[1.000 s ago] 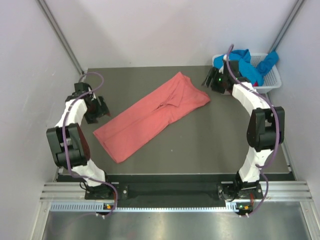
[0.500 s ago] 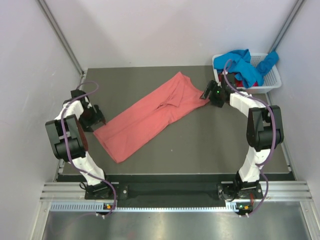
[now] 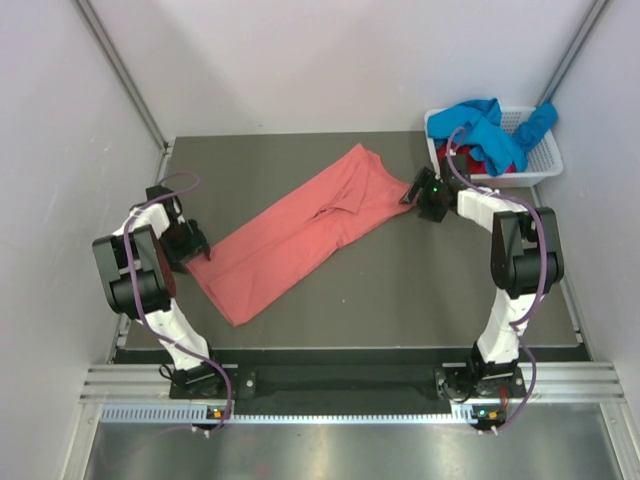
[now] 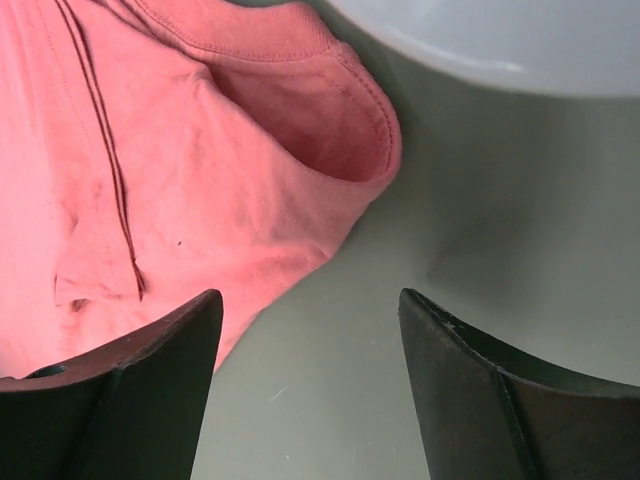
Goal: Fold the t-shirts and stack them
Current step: Fold the tshirt
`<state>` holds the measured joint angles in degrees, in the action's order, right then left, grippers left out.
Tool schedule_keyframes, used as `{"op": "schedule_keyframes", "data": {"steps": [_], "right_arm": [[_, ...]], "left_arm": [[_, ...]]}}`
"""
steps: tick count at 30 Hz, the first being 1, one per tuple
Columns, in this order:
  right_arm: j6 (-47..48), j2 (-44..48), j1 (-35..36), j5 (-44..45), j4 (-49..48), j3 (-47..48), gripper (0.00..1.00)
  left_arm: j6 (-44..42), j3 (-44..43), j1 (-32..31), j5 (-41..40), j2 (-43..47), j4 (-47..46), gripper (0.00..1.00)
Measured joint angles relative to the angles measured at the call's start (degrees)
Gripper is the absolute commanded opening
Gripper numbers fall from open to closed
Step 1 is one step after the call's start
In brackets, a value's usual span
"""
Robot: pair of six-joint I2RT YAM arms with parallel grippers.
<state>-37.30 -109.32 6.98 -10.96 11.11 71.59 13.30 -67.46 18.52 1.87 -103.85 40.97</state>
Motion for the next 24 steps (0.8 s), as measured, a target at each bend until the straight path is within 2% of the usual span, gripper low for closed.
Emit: {"op": "schedule_keyframes", "data": {"steps": [9, 11, 13, 14, 19, 24], "right_arm": [[-0.2, -1.9, 0.0, 0.2, -1.3, -0.3, 0.69], [0.0, -3.4, -0.1, -0.4, -2.1, 1.4, 0.69], [0.2, -4.8, -0.2, -0.7, -2.2, 3.4, 0.71], [0.3, -5.3, -0.2, -0.8, -2.2, 4.0, 0.72], [1.8, -5.4, -0.1, -0.5, 0.8, 5.8, 0.84], [4.9, -4.3, -0.1, 1.6, 9.8, 7.7, 0.87]], "left_arm": [[1.9, 0.1, 0.0, -2.3, -0.3, 0.2, 0.63], [2.6, 0.2, 0.0, -2.4, -0.2, 0.2, 0.67], [3.7, 1.0, 0.0, -3.0, 0.6, -0.3, 0.76], [4.5, 2.2, 0.0, -3.5, 1.6, -0.9, 0.77], [8.4, 7.7, -0.2, -6.1, 9.3, 0.1, 0.8], [14.1, 8.0, -4.9, -7.8, 18.6, -0.1, 0.81]]}}
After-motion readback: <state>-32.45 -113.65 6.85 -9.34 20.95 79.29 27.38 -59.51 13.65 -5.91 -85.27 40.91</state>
